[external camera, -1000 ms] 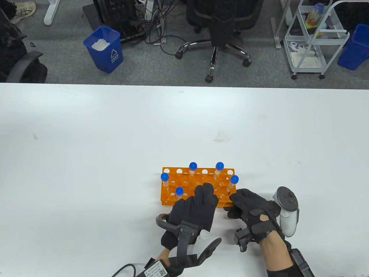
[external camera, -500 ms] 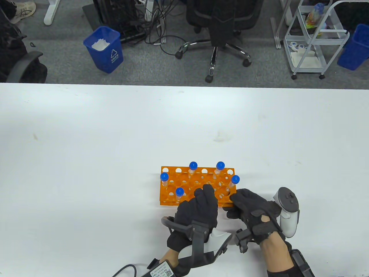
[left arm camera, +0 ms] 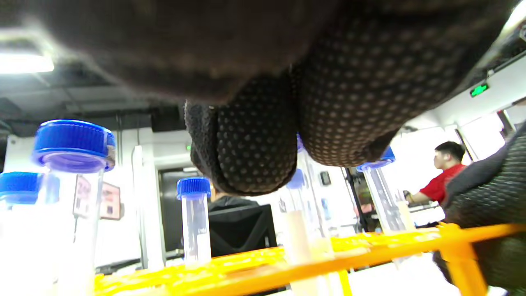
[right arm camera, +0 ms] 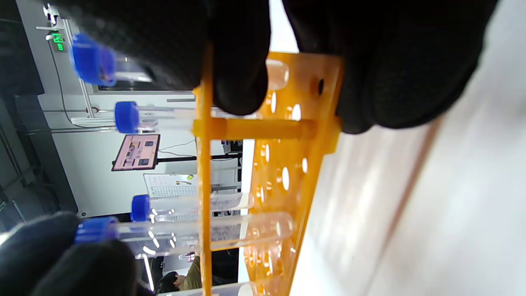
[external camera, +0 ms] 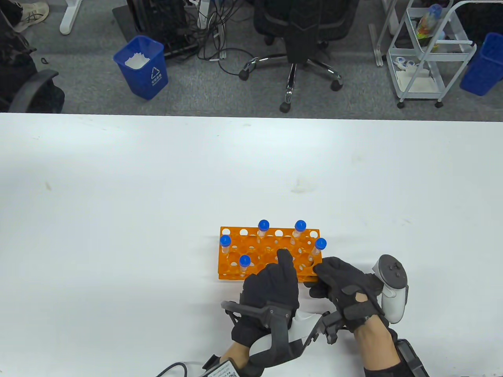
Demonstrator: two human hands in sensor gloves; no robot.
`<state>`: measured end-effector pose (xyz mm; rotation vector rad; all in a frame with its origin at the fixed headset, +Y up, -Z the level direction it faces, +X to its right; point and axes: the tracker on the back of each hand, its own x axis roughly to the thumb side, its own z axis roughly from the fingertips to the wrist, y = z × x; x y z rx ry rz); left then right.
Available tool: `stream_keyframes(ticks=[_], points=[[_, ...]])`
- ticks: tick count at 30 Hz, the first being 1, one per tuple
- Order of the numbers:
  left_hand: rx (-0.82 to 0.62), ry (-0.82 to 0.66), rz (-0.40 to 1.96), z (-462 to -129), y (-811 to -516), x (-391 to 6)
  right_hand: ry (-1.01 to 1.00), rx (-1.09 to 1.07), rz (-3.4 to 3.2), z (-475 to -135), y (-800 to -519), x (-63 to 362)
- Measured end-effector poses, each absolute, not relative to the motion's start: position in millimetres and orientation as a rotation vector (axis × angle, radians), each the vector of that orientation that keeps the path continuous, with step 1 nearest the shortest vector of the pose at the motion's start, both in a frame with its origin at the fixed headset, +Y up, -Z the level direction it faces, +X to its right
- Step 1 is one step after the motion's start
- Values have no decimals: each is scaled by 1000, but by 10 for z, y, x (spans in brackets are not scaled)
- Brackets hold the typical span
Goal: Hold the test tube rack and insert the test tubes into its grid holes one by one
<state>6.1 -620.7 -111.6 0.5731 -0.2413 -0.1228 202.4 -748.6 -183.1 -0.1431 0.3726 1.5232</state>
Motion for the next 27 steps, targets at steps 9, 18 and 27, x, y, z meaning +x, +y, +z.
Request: stream_keyframes(ticks=[9,18,27], points=[[876,-272,-2,-531,-5294,-442,370,-169,1532,-1854,-7511,2045],[845,-72,-122,-1187,-5438,-1470,400,-225,1595,-1939,-7676,2041],[567,27,-141,-1698,-6264,-2040,417,-288,1641,-2019,-7805,2045]])
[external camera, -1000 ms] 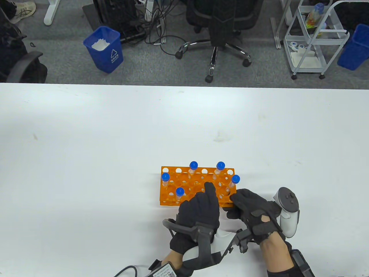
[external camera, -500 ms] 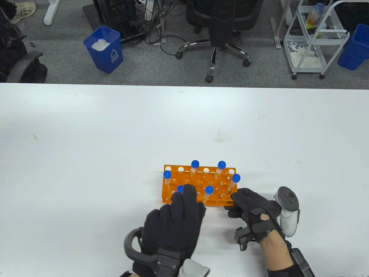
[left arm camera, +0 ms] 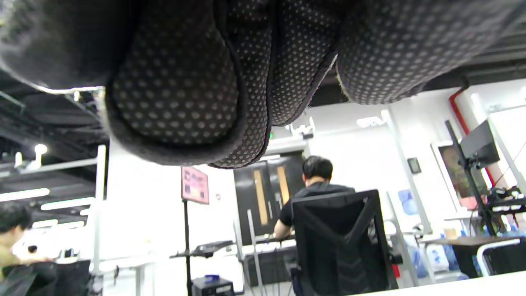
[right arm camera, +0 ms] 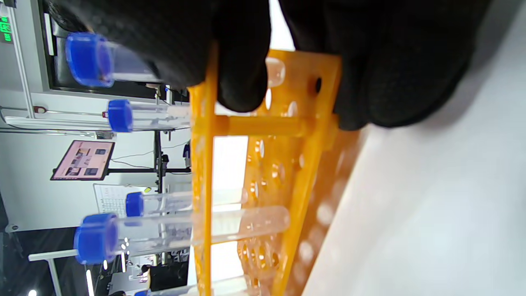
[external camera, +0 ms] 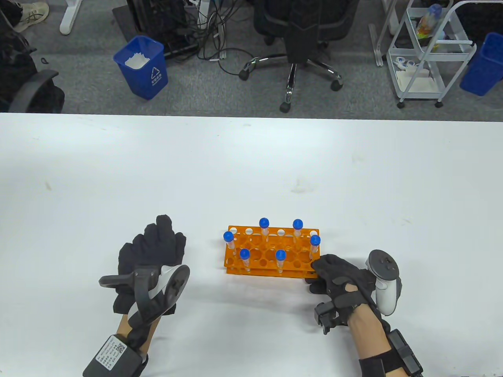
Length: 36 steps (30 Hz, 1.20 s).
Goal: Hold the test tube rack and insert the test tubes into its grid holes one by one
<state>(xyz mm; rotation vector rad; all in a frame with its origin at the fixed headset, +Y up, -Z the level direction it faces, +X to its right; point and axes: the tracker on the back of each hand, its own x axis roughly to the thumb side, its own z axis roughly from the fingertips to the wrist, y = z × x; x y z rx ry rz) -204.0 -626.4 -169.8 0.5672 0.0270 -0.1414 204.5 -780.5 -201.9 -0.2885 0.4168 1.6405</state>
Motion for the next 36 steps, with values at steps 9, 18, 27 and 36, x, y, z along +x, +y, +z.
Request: stream_keyframes(ticks=[9,18,27,36], points=[[467,29,-82,-1756,-6522,-2115,399,-261,1768,-2041,-7740,1999],[425,11,-78,-1728,-6605,-2096,299,-293,2102,-2019,-7594,1984],[368,10,-68,-1746,-6669,-2116,335,-304,2170,-2022,-7573,2073],[373,-111,116,-1716,-6658,-2201,-408,-169,2487,-1868,-7091,2254]])
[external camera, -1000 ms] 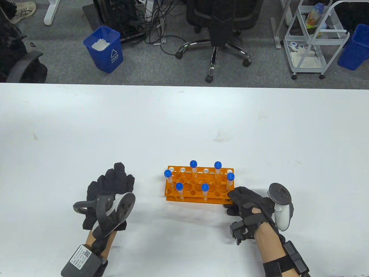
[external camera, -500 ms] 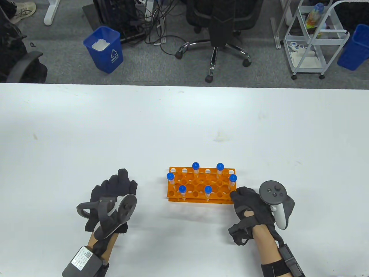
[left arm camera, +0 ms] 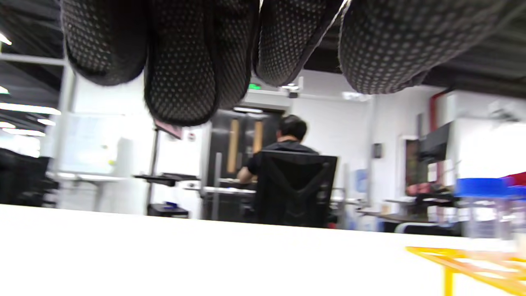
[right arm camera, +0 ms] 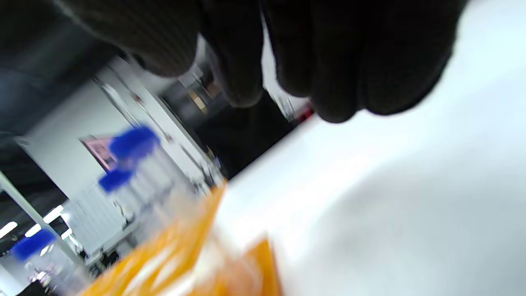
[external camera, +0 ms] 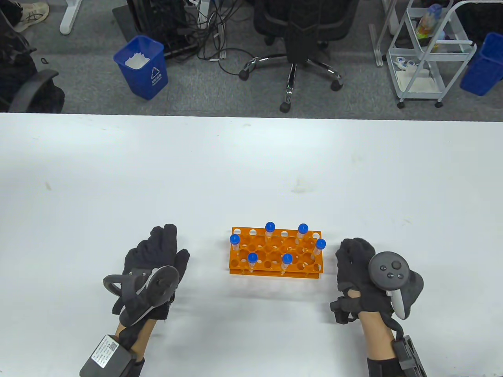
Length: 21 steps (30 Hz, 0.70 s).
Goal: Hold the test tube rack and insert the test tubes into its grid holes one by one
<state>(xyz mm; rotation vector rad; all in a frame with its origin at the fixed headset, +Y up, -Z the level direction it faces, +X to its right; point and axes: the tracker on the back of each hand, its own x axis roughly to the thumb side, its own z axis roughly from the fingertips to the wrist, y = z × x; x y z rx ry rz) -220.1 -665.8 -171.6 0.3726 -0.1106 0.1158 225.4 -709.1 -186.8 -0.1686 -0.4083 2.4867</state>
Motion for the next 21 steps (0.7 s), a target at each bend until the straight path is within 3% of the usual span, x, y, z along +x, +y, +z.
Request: stream_keyframes(ticks=[4,8,10,16,21], points=[[361,-195,114,-1704,-6661,-2187,-756,29,2712,-1701,-6878,2113],[290,-226,45,-1739,-6733,-2160,-890,189,2855,-1615,-6814,1947],[235,-227,12,-1769,-6781,-2159,-858,241,2916,-1619,-6830,1898],[116,-185,-6,-1864,-6913,-2233,-517,324,2983,-1732,-6950,1918],[92,-177,-15,-1871,-6931,-2229,-480,249,2968,-1766,-6971,2005]])
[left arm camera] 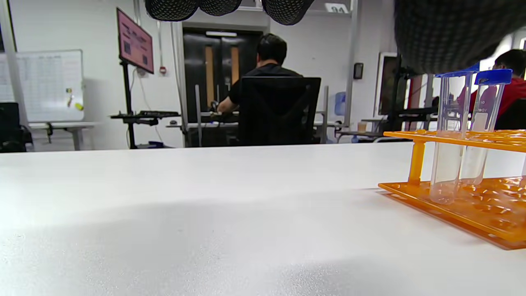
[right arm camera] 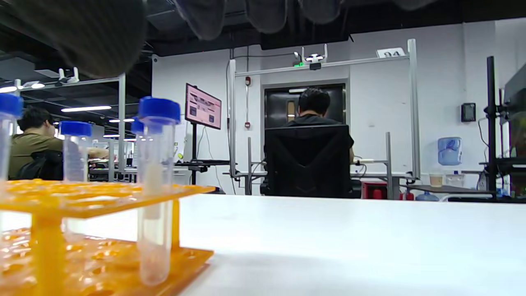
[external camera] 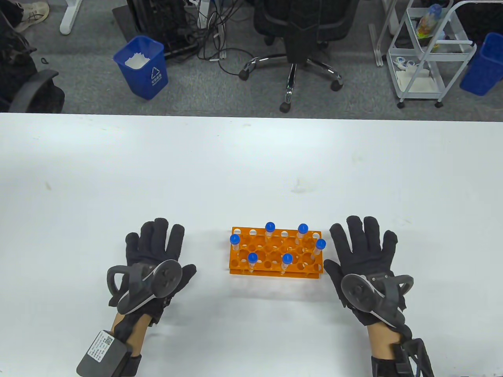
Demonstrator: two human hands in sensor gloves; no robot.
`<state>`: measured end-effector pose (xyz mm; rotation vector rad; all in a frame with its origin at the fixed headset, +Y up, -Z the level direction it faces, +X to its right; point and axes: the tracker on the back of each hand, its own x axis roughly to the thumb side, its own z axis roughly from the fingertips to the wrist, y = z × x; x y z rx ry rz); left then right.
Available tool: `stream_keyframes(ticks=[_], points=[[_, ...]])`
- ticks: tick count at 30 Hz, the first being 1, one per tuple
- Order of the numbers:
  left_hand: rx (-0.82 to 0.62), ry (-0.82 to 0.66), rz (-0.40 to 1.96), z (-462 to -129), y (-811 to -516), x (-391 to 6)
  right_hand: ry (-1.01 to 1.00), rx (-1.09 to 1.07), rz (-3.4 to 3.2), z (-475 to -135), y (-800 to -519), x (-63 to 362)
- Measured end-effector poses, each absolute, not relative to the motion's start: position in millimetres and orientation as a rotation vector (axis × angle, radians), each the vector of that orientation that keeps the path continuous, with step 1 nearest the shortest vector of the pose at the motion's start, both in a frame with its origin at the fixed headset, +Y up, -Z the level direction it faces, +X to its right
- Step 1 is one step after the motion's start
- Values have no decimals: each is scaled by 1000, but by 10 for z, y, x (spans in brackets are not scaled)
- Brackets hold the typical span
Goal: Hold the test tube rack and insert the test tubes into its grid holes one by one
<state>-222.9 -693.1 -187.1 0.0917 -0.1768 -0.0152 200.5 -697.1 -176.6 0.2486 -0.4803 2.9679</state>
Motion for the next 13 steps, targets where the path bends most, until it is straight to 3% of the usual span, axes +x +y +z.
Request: stream_keyframes(ticks=[13], points=[[56,-170,-21,-1884,-6953,-2224,-409,178,2891,-1820,-7009,2084]])
